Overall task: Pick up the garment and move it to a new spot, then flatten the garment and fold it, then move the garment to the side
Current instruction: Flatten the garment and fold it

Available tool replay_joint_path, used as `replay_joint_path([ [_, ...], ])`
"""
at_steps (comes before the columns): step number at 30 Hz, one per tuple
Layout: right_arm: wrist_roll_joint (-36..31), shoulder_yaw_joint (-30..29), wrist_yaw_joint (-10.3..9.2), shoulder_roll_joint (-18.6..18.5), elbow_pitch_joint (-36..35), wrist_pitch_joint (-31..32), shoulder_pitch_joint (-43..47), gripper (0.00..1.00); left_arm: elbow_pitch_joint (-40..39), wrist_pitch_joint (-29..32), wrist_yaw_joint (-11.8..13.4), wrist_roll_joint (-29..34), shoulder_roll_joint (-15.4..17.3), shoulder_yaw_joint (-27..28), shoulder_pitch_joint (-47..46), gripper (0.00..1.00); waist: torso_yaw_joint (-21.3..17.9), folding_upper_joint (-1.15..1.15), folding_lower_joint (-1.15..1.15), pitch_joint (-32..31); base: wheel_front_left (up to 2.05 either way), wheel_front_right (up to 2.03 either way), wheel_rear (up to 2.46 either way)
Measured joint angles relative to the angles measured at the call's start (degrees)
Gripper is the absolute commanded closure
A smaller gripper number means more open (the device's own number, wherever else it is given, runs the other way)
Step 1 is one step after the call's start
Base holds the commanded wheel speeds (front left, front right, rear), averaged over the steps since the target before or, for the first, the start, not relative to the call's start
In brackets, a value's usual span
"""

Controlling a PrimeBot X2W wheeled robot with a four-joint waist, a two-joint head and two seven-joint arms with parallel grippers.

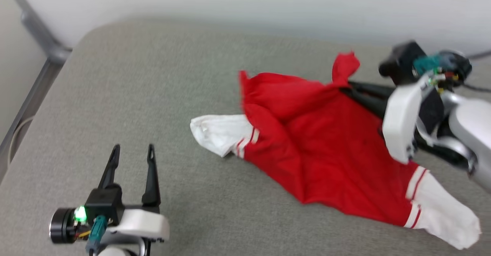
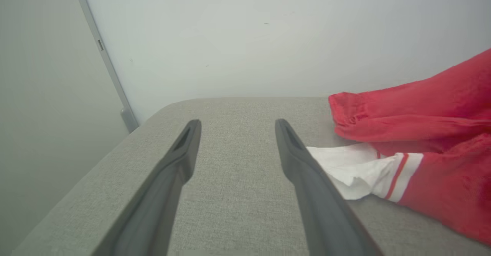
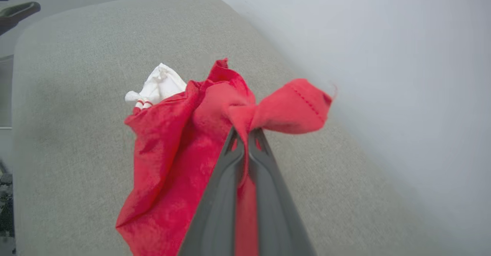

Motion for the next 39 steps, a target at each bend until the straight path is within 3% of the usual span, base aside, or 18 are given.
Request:
replay_joint_path([
  [7, -1.3, -6.3, -0.01, -5.7, -12.2, -1.4, 12.9, 1.00, 0.7, 0.0, 0.0, 0.0, 0.0, 1.4, 4.4, 0.00, -3.7, 0.00, 0.00, -4.6, 0.00, 0.00, 0.00],
  [10, -1.4, -8.5, 0.00, -6.3, -14.8, -1.1, 17.9, 1.00, 0.7, 0.0, 0.0, 0.0, -0.1, 1.6, 5.4, 0.00, -4.7, 0.00, 0.00, -5.7, 0.00, 0.00, 0.00],
  [16, -2.2, -15.4, -0.01, -5.4, -20.2, 2.8, 37.8, 1.00, 1.6, 0.0, 0.0, 0.2, -0.3, 2.4, 7.5, 0.00, -7.3, 0.00, 0.00, -8.5, 0.00, 0.00, 0.00],
  [24, -4.9, -21.6, -0.02, 0.8, -16.0, 5.0, 55.3, 1.00, 2.1, 0.0, -0.3, 0.5, -0.5, 2.6, 7.7, 0.00, -7.9, 0.00, 0.00, -8.6, 0.00, 0.00, 0.00],
  [34, -10.3, -24.3, -0.01, 7.9, -4.0, 3.6, 59.3, 0.99, 2.9, 0.0, -0.5, 0.9, -0.7, 2.8, 7.3, 0.00, -7.7, 0.00, 0.00, -7.1, 0.00, 0.00, 0.00],
  [35, -10.6, -24.8, -0.01, 8.3, -3.5, 3.0, 59.3, 0.87, 3.0, 0.0, -0.5, 0.9, -0.7, 2.9, 7.3, 0.00, -7.8, 0.00, 0.00, -7.2, 0.00, 0.00, 0.00],
  [36, -11.1, -25.6, -0.01, 9.0, -3.0, 2.1, 59.3, 0.35, 3.1, 0.0, -0.5, 0.9, -0.7, 2.9, 7.3, 0.00, -7.9, 0.00, 0.00, -7.3, 0.00, 0.00, 0.00],
  [37, -12.2, -26.4, -0.01, 9.5, -3.0, 1.0, 59.2, 0.00, 3.1, 0.0, -0.5, 1.0, -0.7, 2.9, 7.3, 0.00, -8.0, 0.00, 0.00, -7.4, 0.00, 0.00, 0.00],
  [39, -13.9, -27.9, -0.01, 9.9, -3.5, -0.5, 59.0, 0.00, 3.3, 0.0, -0.5, 1.0, -0.8, 2.9, 7.4, 0.00, -8.2, 0.00, 0.01, -7.8, 0.00, 0.00, 0.00],
])
